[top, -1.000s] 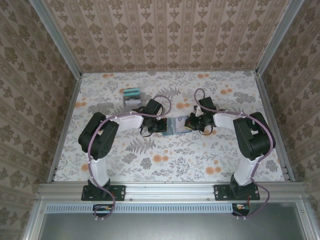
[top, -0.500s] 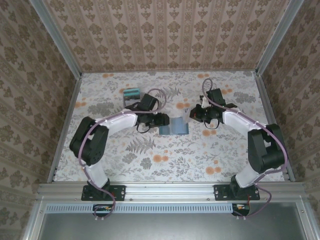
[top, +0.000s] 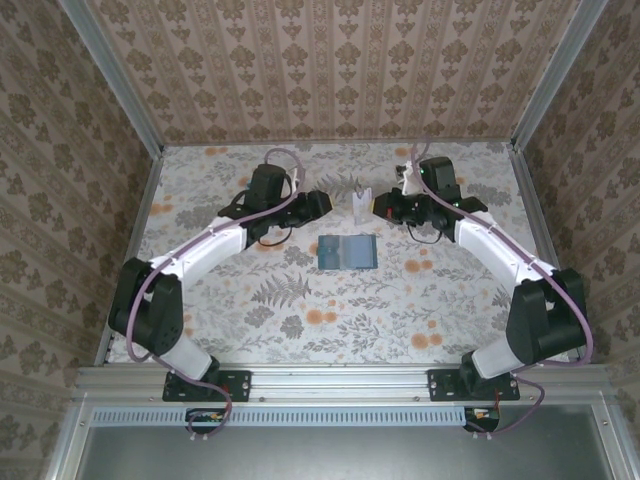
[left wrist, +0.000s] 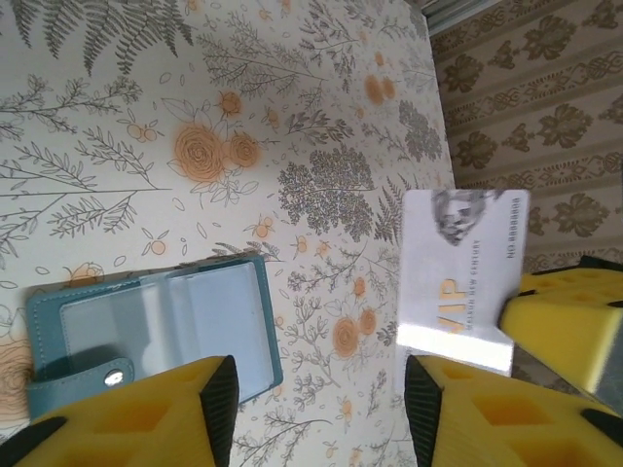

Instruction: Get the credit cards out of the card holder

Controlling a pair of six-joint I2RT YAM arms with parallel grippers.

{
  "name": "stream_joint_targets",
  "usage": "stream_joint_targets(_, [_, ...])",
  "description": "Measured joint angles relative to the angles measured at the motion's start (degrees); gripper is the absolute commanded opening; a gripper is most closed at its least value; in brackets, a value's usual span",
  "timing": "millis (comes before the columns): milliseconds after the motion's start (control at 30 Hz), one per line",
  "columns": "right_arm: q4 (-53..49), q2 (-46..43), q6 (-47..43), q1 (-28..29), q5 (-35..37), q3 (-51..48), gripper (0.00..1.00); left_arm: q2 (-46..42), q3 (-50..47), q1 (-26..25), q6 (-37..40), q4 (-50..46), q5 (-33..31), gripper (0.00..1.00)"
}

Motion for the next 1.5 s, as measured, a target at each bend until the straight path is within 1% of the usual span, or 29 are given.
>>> stream_joint_targets(100, [-2.5,0.7,-3.7,2.4,0.1,5.1,0.00,-3.0,-0.5,1.3,0.7,-1.5,-0.8,0.68])
stream_joint_targets(133, [-2.9,1.0,-4.7,3.2,0.2,6.6,0.00,-4.1,-0.7,1.8,1.1,-1.9,-1.1,0.69])
stream_joint_targets(167, [-3.3,1.3,-5.7,4.0,0.2,8.1,0.00,-5.4,-1.0,2.4,1.3,-2.3,-1.5,0.74])
stream_joint_targets(200, [-3.6,1.6,-6.5,4.6,0.3,9.2,0.00,-6.7,-1.4,3.1,1.5,-2.8,-1.9,0.75])
stream_joint_targets(267, [-3.6,2.4,-7.8,5.8,0.3,11.0,0.00,-9.3,-2.5,4.2,2.0,-3.5,-2.5,0.87])
stream_joint_targets(300, [-3.7,3.0,-8.7,6.6,0.5,11.8,0.00,-10.8,-3.3,4.9,2.2,-4.1,-3.1,0.98])
stream_joint_targets(333, [-3.9,3.7,-9.8,7.2,0.9,12.6,0.00,-11.8,-3.8,5.4,2.9,-4.8,-3.6,1.00])
stream_joint_targets(433, [-5.6,7.0,-14.6,9.6,2.6,16.0,0.00,-15.8,-4.5,7.4,4.2,-9.1,-6.4,1.00])
stream_joint_targets(567, [-8.9,13.0,-24.1,13.4,4.6,22.8,0.00,-22.0,-4.6,10.6,6.2,-14.5,-10.1,1.00])
stream_joint_targets(767, [-16.0,25.3,-37.5,17.2,8.5,36.4,0.00,-32.3,-6.8,15.4,7.8,-20.5,-14.1,1.00])
stream_joint_targets(1000, [-22.0,37.1,-50.7,21.0,15.6,50.9,0.00,-41.3,-9.6,18.4,8.2,-27.9,-17.8,1.00])
stream_joint_targets(1133, [-24.0,43.2,-57.0,22.9,19.4,59.7,0.00,-45.0,-10.1,19.7,8.3,-31.7,-19.1,1.00])
stream_joint_targets(1267, [-24.9,48.2,-63.0,24.5,23.2,66.3,0.00,-47.8,-10.2,20.5,8.7,-35.4,-20.1,1.00])
stream_joint_targets(1367, [-24.8,51.0,-66.9,25.7,26.4,69.1,0.00,-49.2,-10.2,21.0,9.0,-37.8,-20.5,1.00])
stream_joint_targets(1500, [-24.0,54.0,-71.0,27.0,30.4,70.4,0.00,-50.4,-10.2,21.3,9.1,-40.6,-21.0,1.00])
